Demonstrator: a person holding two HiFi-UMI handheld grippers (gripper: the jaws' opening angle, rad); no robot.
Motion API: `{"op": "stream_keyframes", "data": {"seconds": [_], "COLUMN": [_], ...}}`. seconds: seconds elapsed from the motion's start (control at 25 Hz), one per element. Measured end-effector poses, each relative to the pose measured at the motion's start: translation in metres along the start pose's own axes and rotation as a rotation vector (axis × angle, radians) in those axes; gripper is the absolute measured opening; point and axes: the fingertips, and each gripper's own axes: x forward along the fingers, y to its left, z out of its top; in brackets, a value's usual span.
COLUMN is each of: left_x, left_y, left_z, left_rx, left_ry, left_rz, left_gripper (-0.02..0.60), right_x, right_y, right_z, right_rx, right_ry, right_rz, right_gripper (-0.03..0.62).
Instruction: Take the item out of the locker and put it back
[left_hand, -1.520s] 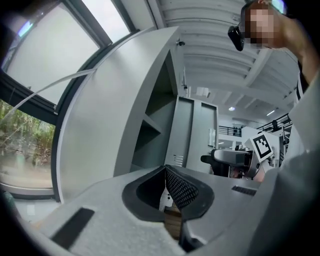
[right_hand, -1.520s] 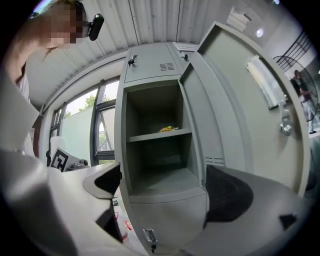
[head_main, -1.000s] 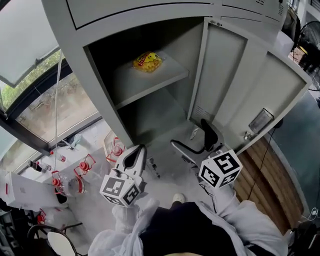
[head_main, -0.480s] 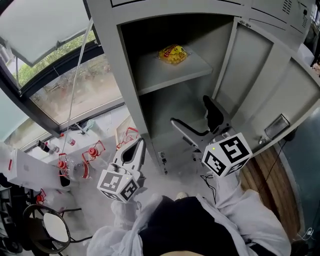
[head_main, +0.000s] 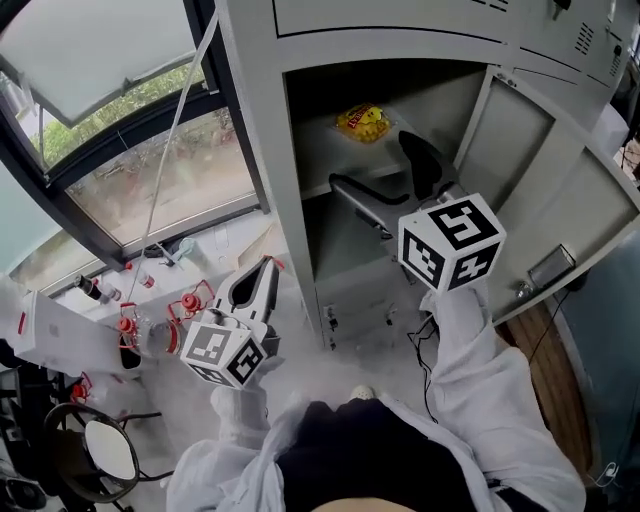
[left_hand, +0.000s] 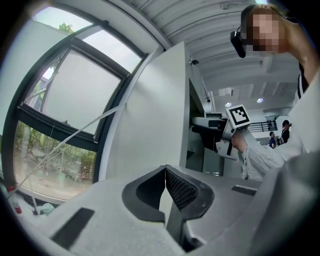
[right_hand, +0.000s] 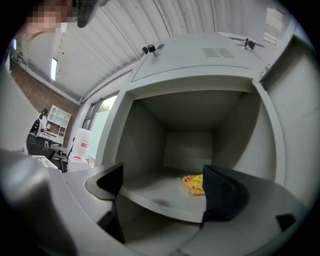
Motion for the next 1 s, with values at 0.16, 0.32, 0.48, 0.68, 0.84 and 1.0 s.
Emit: {"op": "stream_keyframes", "data": {"seconds": [0.16, 0.32, 0.48, 0.68, 0.84, 1.0], "left_x": [-0.001, 0.000, -0.001, -0.005, -0.008, -0.011], "left_y": [0.008, 0.015, 0.017, 0.022, 0.028, 0.034], "left_z": [0.013, 0.027, 0.034, 0.035, 0.035, 0.033], "left_rx": [0.020, 0.029, 0.038, 0.039, 0.031, 0.028], "left_ry": [-0.020, -0.054, -0.076, -0.085, -0.093, -0.093], "left_rz": [0.004, 0.007, 0.004, 0.013, 0.025, 0.033], "left_gripper": [0.008, 0.008, 0.008, 0.008, 0.008, 0.008], "right_x": [0.029, 0.051, 0.070, 0.095, 0.107, 0.117], "right_y": [-0.008, -0.021, -0.036, -0.058, -0.067, -0.078], "right_z": [0.004, 0.011, 0.011, -0.003, -0.013, -0.036], "right_rx": [-0.034, -0.070, -0.101, -0.090, -0.066, -0.071], "right_ry": [0.058, 0.092, 0.154, 0.252, 0.310, 0.429], "right_rz": [0.001, -0.009, -0.003, -0.006, -0.009, -0.009], "right_gripper": [0.495, 0.495, 0.495, 0.495, 0.495, 0.495]}}
